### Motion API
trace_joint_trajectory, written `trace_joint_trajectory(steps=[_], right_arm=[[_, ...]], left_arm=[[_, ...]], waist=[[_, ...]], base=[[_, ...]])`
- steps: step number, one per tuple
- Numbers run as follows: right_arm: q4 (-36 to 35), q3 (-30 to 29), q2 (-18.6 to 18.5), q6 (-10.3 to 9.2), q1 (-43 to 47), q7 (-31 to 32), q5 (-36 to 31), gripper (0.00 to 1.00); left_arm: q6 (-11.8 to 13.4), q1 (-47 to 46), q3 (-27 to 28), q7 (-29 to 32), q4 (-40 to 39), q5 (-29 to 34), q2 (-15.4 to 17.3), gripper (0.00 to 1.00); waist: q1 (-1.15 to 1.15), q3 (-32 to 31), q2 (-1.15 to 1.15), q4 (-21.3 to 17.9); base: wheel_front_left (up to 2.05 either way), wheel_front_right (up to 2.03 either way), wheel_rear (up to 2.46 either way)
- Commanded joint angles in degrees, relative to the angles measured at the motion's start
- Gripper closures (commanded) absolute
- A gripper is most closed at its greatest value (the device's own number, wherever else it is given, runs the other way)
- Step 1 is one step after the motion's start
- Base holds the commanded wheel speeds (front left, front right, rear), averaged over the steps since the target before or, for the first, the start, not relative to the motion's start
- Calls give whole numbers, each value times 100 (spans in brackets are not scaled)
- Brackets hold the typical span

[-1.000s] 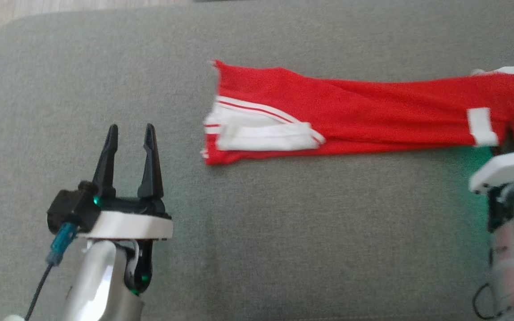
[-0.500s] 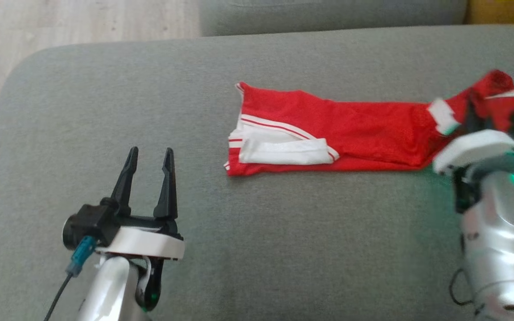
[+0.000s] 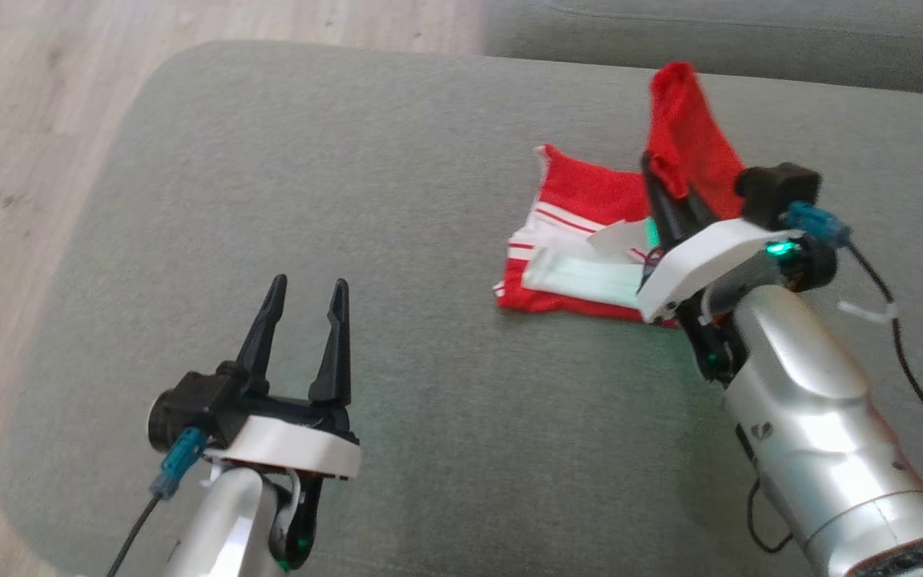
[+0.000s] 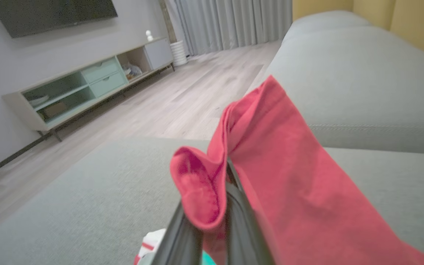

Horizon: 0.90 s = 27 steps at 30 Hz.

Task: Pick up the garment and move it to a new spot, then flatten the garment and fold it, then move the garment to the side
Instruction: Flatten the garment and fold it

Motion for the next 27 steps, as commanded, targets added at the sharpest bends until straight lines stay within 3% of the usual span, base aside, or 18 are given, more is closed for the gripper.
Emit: trace_joint_trajectory(steps=[1, 10, 11, 12, 13, 21, 27], right_arm=[[-164, 243, 86, 37, -198, 20, 63, 100], [350, 879, 86, 37, -180, 122, 263, 100], [413, 946, 86, 37, -152, 163, 305, 87], [455, 1020, 86, 37, -131, 184, 341, 59], [469, 1096, 86, 37, -116, 176, 375, 0], [291, 1459, 86, 37, -59, -193, 726, 0], [180, 880, 86, 37, -14, -552, 388, 0]], left_arm=[[36, -169, 114, -28, -175, -50, 32, 0], [158, -250, -178, -28, -189, -258, 32, 0], [163, -254, -188, -28, -186, -263, 32, 0], [168, -257, -193, -28, -182, -264, 32, 0], [171, -260, -197, -28, -181, -265, 32, 0], [177, -266, -77, -28, -166, -158, 38, 0], [185, -221, 143, -28, -246, -88, 91, 0]], waist=[[0, 80, 0, 246], [0, 195, 0, 753], [0, 199, 0, 779], [0, 204, 0, 795], [0, 207, 0, 806], [0, 136, 0, 490], [0, 34, 0, -100]], base=[[0, 0, 0], [0, 0, 0], [0, 0, 0], [0, 0, 0], [0, 0, 0], [0, 0, 0], [0, 0, 0]])
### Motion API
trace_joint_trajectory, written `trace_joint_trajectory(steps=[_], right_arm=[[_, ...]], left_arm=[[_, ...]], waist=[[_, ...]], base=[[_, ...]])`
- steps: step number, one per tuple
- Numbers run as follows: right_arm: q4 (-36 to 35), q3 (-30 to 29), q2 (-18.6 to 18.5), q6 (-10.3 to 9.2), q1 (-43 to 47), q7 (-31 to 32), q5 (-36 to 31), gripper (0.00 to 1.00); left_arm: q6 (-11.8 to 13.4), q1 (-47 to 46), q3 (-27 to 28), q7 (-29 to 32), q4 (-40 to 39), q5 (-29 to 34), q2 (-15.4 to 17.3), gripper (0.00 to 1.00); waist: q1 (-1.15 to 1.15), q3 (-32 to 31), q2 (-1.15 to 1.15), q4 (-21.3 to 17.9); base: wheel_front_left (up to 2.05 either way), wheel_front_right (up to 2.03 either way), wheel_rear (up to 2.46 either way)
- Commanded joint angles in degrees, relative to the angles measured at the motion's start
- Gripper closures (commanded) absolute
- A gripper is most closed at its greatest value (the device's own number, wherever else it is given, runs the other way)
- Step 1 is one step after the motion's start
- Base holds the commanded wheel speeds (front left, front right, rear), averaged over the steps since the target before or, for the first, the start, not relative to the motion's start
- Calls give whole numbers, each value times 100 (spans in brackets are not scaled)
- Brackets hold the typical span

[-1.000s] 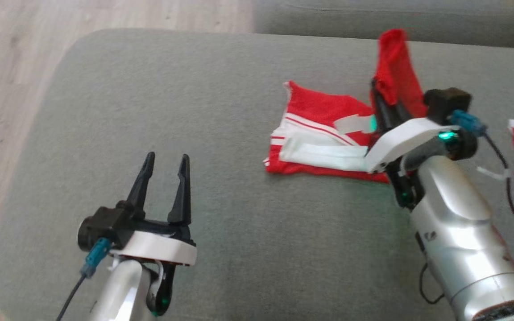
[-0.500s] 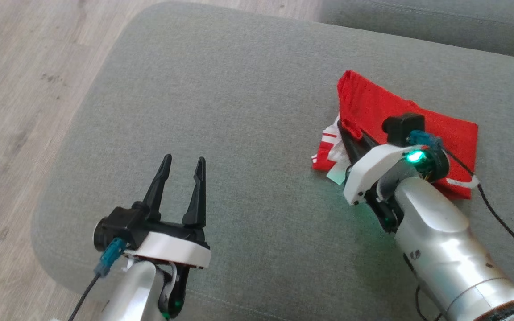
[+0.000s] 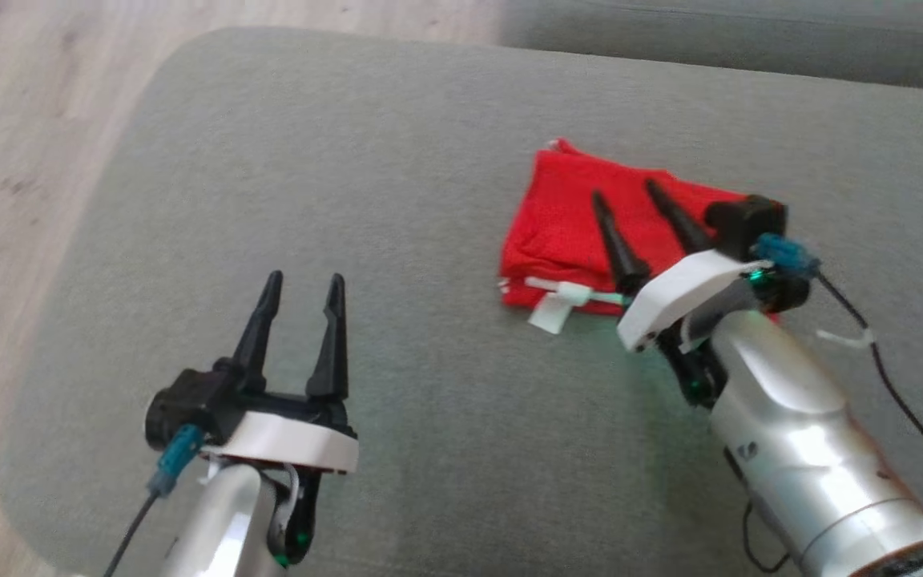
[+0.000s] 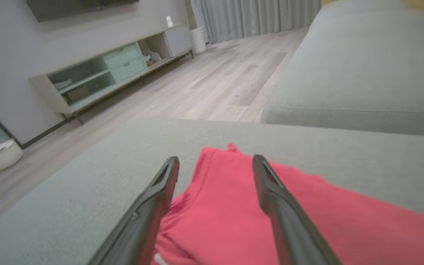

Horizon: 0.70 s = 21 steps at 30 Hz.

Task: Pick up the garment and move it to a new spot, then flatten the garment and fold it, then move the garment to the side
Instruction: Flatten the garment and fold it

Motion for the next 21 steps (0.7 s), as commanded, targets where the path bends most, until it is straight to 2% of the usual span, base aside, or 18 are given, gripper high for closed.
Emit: trace_joint_trajectory(steps=[1, 5, 6, 11, 15, 21], right_arm=[[-280, -264, 85, 37, -13, -83, -234, 0], [-1177, -1308, 85, 37, 549, -89, -1078, 0], [-1177, -1308, 85, 37, 549, -89, -1078, 0], [-2336, -2063, 85, 37, 1554, -90, -1696, 0], [-2954, -2204, 85, 37, 2235, -91, -1800, 0], [-3339, -2222, 85, 37, 2736, -91, -1679, 0]], left_arm=[[38, -180, 278, -28, -229, 47, 75, 0], [48, -118, 465, -28, -305, 76, 105, 0], [48, -118, 465, -28, -305, 76, 105, 0], [43, -21, 671, -28, -341, 129, 114, 0], [31, 104, 842, -28, -369, 184, 110, 0], [-31, 232, 983, -28, -338, 339, 75, 0]], waist=[[0, -74, 0, -364], [0, -119, 0, -790], [0, -119, 0, -790], [0, -166, 0, -1212], [0, -183, 0, -1479], [0, -155, 0, -1643]], base=[[0, 0, 0], [0, 0, 0], [0, 0, 0], [0, 0, 0], [0, 0, 0], [0, 0, 0]])
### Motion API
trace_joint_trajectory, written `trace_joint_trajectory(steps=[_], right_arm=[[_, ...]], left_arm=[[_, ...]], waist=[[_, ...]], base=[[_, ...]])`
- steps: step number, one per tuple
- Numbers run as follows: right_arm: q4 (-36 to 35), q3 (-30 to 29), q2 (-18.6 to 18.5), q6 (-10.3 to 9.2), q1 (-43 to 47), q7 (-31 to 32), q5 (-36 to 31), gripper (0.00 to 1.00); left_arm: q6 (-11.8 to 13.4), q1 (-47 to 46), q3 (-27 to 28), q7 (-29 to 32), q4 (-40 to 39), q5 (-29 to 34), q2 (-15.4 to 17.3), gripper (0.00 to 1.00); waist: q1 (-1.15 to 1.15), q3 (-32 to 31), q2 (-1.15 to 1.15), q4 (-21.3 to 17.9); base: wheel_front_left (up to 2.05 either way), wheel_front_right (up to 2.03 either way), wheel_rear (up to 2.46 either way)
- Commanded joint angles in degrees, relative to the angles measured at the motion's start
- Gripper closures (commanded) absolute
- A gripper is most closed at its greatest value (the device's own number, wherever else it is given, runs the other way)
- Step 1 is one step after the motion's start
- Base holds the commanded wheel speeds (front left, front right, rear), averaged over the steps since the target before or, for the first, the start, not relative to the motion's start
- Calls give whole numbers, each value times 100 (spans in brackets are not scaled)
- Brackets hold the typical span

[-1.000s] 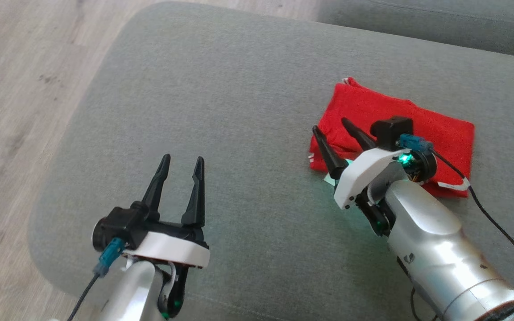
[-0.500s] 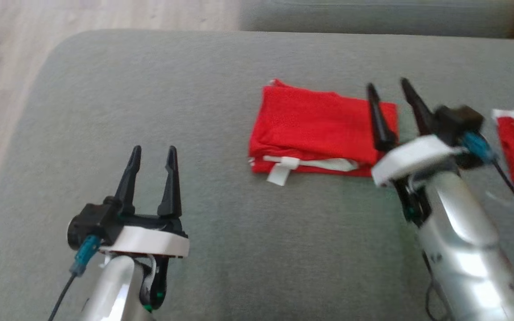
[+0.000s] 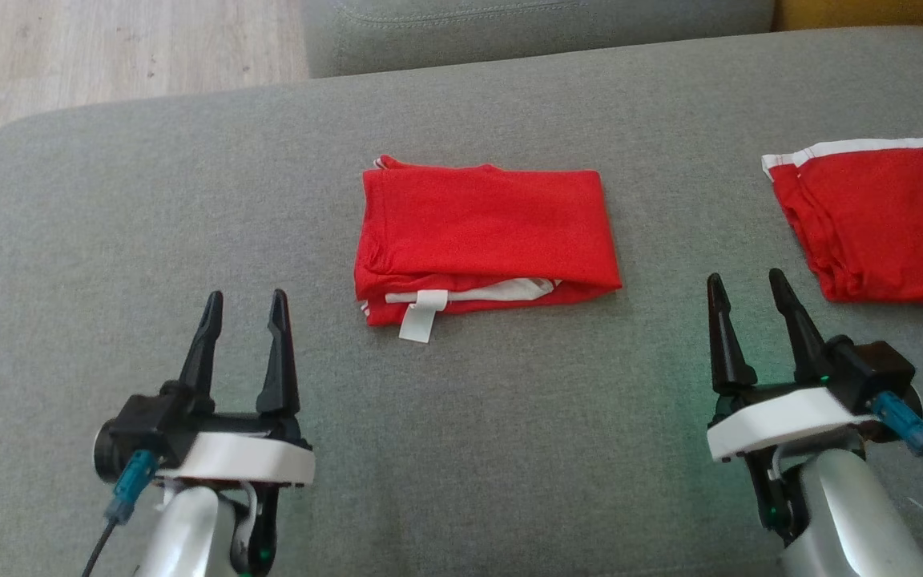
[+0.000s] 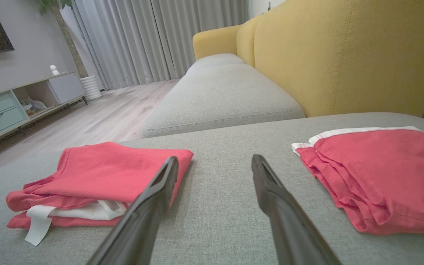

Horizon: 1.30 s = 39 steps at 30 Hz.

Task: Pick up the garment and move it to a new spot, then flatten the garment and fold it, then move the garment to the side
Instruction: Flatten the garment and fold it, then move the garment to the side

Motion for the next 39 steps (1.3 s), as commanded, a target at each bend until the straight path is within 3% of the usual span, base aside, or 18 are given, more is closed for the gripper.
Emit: trace_joint_trajectory(steps=[1, 10, 16, 21, 25, 34, 35, 36, 37, 39], right_arm=[[-236, 164, 29, 37, -129, -61, 16, 0], [-134, 35, 29, 37, -421, -34, -208, 0], [240, -160, 29, 37, -1043, 377, -360, 0], [963, -389, 29, 37, -1605, 854, -433, 0], [1931, -601, 29, 37, -2064, 1234, -346, 0], [3121, -283, 29, 37, -2439, 1430, -451, 0], [3218, -232, 29, 37, -2476, 1447, -463, 3], [3297, -193, 29, 37, -2514, 1442, -488, 57], [3352, -167, 29, 37, -2552, 1404, -537, 100], [3412, -173, 29, 37, -2626, 1257, -646, 100]], left_arm=[[-28, -117, 252, -28, -172, 56, 53, 0], [-128, -320, 100, -28, -147, 110, 7, 0], [-158, -464, -38, -28, -100, 95, -5, 0], [-160, -575, -184, -28, -66, 13, -8, 0], [-112, -607, -307, -28, -50, -80, -9, 0], [-57, -622, -377, -28, -69, -130, -10, 0], [-53, -624, -375, -28, -71, -131, -10, 0], [-48, -627, -370, -28, -71, -131, -10, 0], [-42, -632, -362, -28, -71, -127, -10, 0], [-36, -631, -342, -28, -72, -111, -10, 0]], waist=[[0, 15, 0, -4], [0, 233, 0, 323], [0, 517, 0, 696], [0, 677, 0, 1030], [0, 731, 0, 1278], [0, 746, 0, 1433], [0, 746, 0, 1430], [0, 743, 0, 1423], [0, 736, 0, 1408], [0, 704, 0, 1354]], base=[[0, 0, 0], [0, 0, 0], [0, 0, 0], [0, 0, 0], [0, 0, 0], [0, 0, 0], [0, 0, 0], [0, 0, 0], [0, 0, 0], [0, 0, 0]])
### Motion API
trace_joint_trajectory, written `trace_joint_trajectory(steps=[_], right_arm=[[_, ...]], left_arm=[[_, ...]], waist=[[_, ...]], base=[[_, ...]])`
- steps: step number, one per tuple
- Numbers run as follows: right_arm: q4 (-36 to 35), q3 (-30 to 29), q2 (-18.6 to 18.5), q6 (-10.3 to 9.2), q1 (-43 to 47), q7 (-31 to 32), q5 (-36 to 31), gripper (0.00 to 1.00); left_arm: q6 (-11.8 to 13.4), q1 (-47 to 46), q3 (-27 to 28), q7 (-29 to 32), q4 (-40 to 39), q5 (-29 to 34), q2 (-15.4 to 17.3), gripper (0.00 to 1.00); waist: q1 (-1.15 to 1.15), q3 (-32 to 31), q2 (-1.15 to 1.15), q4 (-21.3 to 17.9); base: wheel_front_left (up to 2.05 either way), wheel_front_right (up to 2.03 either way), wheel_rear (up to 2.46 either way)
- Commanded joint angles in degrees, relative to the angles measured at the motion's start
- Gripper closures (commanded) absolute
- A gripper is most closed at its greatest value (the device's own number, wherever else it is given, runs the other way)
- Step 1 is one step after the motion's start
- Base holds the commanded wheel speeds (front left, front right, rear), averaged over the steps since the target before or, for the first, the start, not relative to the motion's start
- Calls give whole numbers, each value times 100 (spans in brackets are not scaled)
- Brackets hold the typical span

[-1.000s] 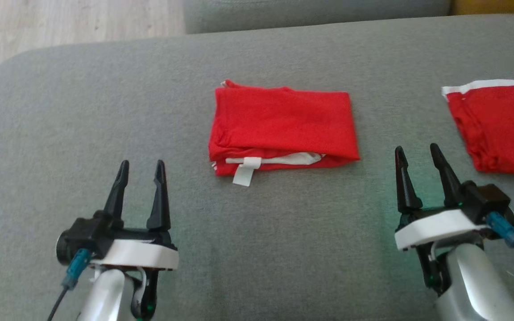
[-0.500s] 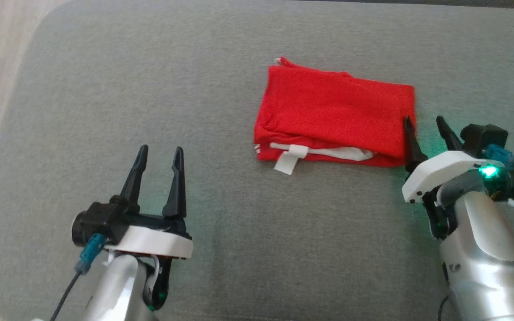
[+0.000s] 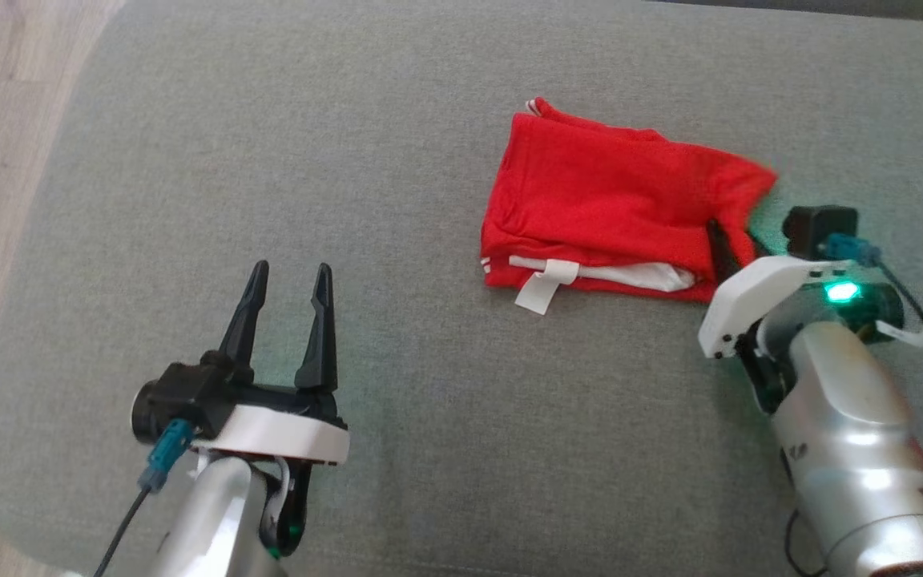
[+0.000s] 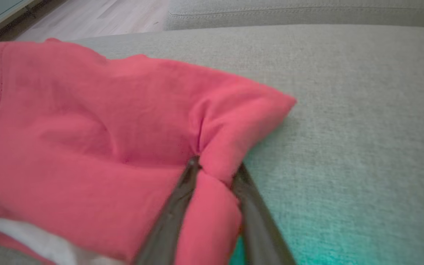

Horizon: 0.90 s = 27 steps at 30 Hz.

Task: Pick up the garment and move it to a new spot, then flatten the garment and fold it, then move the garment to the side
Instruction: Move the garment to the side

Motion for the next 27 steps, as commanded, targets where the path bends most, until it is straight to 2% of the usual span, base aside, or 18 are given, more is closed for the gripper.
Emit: trace_joint_trajectory(steps=[1, 10, 14, 20, 27], right_arm=[[30, 133, 109, 37, -21, -101, -160, 100], [-252, 36, 91, 37, -72, -573, -1148, 100], [-484, 282, -162, 37, 20, -508, -1495, 100], [-763, 1026, -1046, 37, 90, -220, -1398, 100], [-956, 1775, -2516, 37, 1, 148, -762, 100]], left_arm=[[13, -234, 161, -28, -191, 9, 28, 0], [9, -140, 276, -28, -216, 40, 28, 0], [13, -71, 336, -28, -221, 41, 28, 0], [16, 9, 425, -28, -252, 49, 28, 0], [15, -29, 410, -28, -304, 37, 28, 0]], waist=[[0, -47, 0, -73], [0, -343, 0, -572], [0, -494, 0, -792], [0, -635, 0, -1042], [0, -520, 0, -1140]], base=[[0, 0, 0], [0, 0, 0], [0, 0, 0], [0, 0, 0], [0, 0, 0]])
